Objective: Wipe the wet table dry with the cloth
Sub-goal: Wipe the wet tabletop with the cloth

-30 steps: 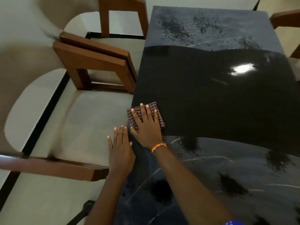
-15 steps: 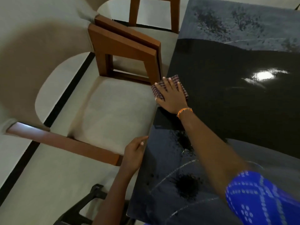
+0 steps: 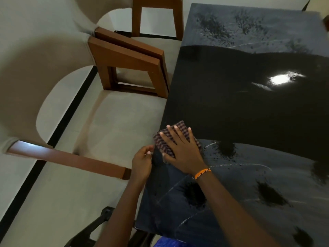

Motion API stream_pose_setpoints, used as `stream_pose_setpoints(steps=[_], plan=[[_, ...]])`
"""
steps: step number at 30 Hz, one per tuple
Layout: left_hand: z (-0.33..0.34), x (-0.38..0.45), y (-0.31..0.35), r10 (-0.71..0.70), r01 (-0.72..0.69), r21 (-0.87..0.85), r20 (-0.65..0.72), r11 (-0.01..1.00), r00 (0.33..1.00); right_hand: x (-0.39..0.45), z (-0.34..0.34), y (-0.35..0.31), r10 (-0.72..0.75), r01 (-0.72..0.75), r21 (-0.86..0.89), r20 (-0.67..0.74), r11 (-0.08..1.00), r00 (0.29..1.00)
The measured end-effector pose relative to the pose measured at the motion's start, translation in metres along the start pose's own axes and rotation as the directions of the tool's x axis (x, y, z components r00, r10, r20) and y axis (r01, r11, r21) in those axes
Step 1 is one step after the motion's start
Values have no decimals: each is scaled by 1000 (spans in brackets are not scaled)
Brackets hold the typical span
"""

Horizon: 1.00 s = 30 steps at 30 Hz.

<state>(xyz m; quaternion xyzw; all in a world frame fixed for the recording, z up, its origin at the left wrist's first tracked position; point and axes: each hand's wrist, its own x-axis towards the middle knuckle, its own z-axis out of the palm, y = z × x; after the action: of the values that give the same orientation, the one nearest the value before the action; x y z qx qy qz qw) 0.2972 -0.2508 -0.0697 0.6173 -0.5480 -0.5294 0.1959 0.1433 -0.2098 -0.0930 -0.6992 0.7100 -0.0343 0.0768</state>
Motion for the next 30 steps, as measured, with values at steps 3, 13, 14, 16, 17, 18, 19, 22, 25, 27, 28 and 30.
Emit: stream_pose_setpoints(steps=[3, 13, 14, 16, 17, 18, 19, 22, 25, 27, 28, 30], plan=[[8, -2, 1, 64, -58, 162, -29, 985, 998, -27, -5, 44, 173, -173, 4, -14, 985, 985], [12, 1, -2, 38, -18, 108, -187, 994, 982, -130, -17, 164, 743, -742, 48, -44, 669, 668], [13, 1, -2, 31, -14, 85, -201, 996, 979, -124, -17, 154, 765, -763, 59, -58, 644, 641], [14, 0, -1, 18, -10, 39, -222, 999, 975, -107, -15, 127, 781, -778, 68, -68, 624, 621], [14, -1, -1, 12, -8, 20, -223, 1000, 975, -97, -13, 112, 769, -766, 65, -66, 640, 636], [13, -2, -2, 5, -5, 2, -215, 1000, 977, -86, -10, 95, 741, -739, 65, -62, 671, 668], [12, -3, -3, -6, 1, -23, -202, 1000, 979, -74, -7, 76, 702, -699, 72, -58, 712, 710], [7, -4, -2, -98, 73, -186, -129, 980, 987, -43, 1, 12, 530, -527, 86, -25, 846, 847], [2, -9, 3, -189, 168, -331, -31, 929, 981, -26, 10, -50, 307, -306, 99, 4, 947, 952], [0, -13, 5, -225, 206, -342, -18, 917, 974, -25, 14, -73, 208, -210, 100, 34, 973, 978], [0, -15, 5, -237, 218, -334, -17, 917, 971, -26, 15, -76, 182, -185, 107, 36, 977, 983], [1, -19, 5, -254, 241, -306, -2, 921, 967, -29, 14, -71, 145, -145, 118, 14, 982, 989]])
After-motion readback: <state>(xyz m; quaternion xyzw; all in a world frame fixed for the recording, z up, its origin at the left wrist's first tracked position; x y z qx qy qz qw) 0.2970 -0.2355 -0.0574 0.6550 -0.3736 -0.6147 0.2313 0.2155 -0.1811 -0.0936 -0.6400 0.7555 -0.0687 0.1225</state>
